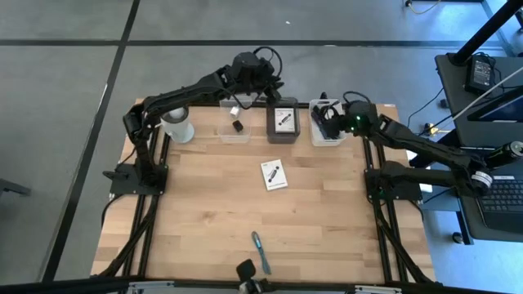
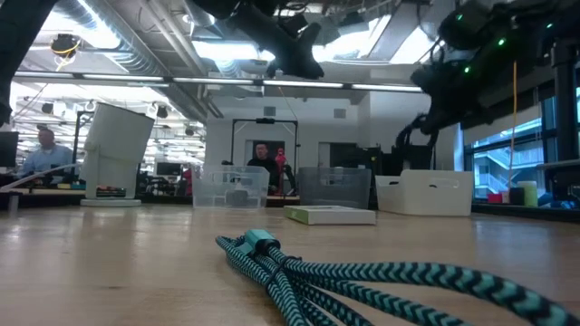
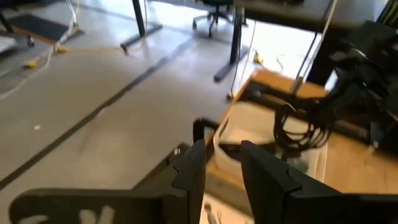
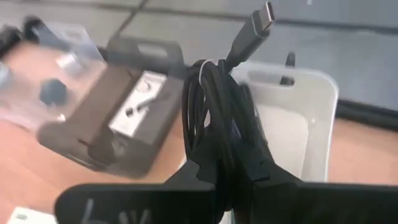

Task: Pick and place items into bin
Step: Put the black charger cable into the white bin, then put the white card reader box into the black bin

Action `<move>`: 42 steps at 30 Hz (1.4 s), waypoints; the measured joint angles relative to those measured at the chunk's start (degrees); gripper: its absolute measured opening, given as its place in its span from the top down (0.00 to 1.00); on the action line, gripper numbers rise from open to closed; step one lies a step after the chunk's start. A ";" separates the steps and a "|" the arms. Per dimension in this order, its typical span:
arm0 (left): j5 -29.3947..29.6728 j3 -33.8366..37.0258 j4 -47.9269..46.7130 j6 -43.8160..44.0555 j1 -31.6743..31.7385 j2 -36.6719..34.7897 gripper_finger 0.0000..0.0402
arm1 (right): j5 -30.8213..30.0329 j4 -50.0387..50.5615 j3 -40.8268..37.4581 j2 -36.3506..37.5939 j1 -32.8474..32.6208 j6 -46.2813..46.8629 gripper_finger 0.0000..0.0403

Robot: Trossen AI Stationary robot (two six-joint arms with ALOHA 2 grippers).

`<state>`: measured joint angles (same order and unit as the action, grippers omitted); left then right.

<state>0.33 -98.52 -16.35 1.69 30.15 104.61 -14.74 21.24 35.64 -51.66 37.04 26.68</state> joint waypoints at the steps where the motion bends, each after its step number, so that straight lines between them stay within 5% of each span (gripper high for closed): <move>1: -0.07 0.00 -1.09 -0.16 0.03 -0.03 0.76 | 1.15 0.03 0.00 -1.18 0.79 -0.38 0.97; 9: -6.18 0.00 -4.29 -2.51 0.27 -0.03 0.80 | 4.35 -1.02 0.00 -11.27 3.03 -3.34 0.97; 21: -6.44 0.00 -6.48 -3.88 0.71 -0.03 0.86 | 5.84 -3.72 0.00 -18.42 3.05 -6.00 0.96; 32: -6.44 0.00 -9.21 -5.02 0.85 0.01 0.92 | 5.86 -2.80 1.37 -18.57 3.25 -4.47 0.75; 42: -8.69 0.00 -10.98 -2.67 0.73 0.01 0.97 | 5.16 6.98 11.32 -18.55 3.27 -11.04 0.63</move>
<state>-8.37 -98.52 -27.33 -0.97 30.87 104.62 -9.58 28.22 46.95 -70.22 40.32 15.64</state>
